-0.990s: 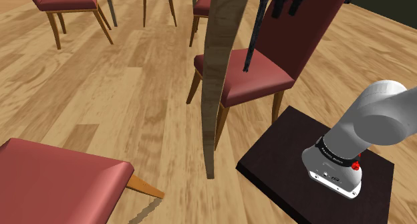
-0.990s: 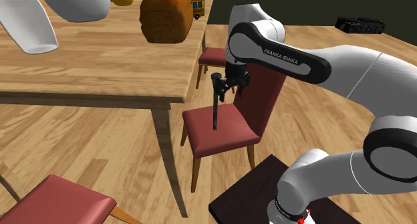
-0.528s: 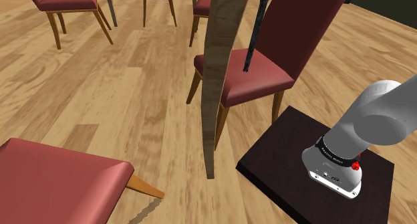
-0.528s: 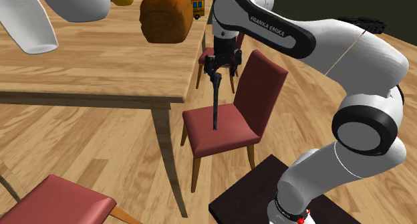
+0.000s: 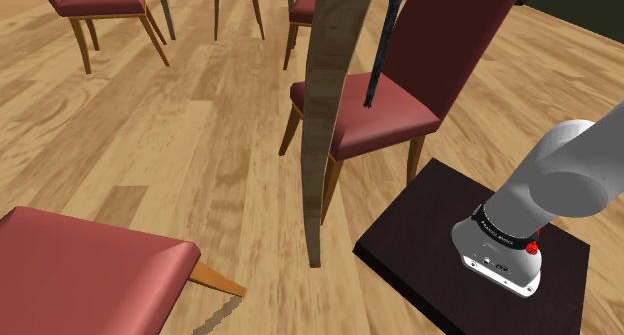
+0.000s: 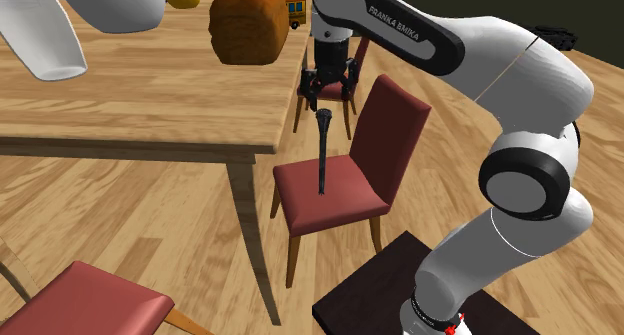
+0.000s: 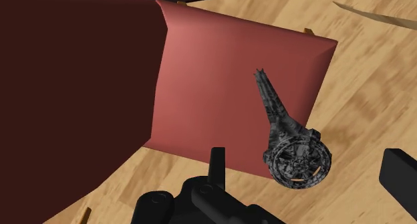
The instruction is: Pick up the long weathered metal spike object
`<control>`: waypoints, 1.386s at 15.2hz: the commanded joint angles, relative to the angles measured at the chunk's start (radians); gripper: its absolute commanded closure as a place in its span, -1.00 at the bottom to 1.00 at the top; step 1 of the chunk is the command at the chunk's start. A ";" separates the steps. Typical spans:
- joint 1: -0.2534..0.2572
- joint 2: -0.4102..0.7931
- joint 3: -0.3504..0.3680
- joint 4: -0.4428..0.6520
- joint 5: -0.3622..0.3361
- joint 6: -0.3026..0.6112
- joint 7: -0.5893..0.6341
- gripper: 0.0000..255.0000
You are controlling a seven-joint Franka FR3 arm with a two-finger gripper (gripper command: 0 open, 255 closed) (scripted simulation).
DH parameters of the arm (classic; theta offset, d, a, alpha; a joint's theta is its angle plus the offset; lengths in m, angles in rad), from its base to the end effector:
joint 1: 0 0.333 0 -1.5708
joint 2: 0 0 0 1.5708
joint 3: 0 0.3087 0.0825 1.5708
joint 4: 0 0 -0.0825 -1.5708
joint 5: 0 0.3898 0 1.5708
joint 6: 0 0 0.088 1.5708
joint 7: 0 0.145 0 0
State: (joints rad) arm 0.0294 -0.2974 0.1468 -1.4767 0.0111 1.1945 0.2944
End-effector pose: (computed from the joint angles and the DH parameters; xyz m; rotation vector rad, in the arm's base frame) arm 0.3996 0.0878 0.7320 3.1069 -0.1869 0.0300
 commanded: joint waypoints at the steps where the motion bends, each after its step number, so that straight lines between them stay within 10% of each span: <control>1: 0.005 -0.003 0.005 -0.059 0.005 0.038 0.001 -1.00; 4: 0.006 -0.018 0.003 -0.098 0.006 0.062 0.000 -1.00; 5: 0.006 -0.015 0.003 -0.092 0.006 0.059 -0.001 1.00; 21: 0.007 0.055 0.009 0.085 -0.003 -0.048 0.007 1.00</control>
State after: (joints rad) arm 0.0340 -0.2518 0.1517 -1.4251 0.0063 1.1473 0.2987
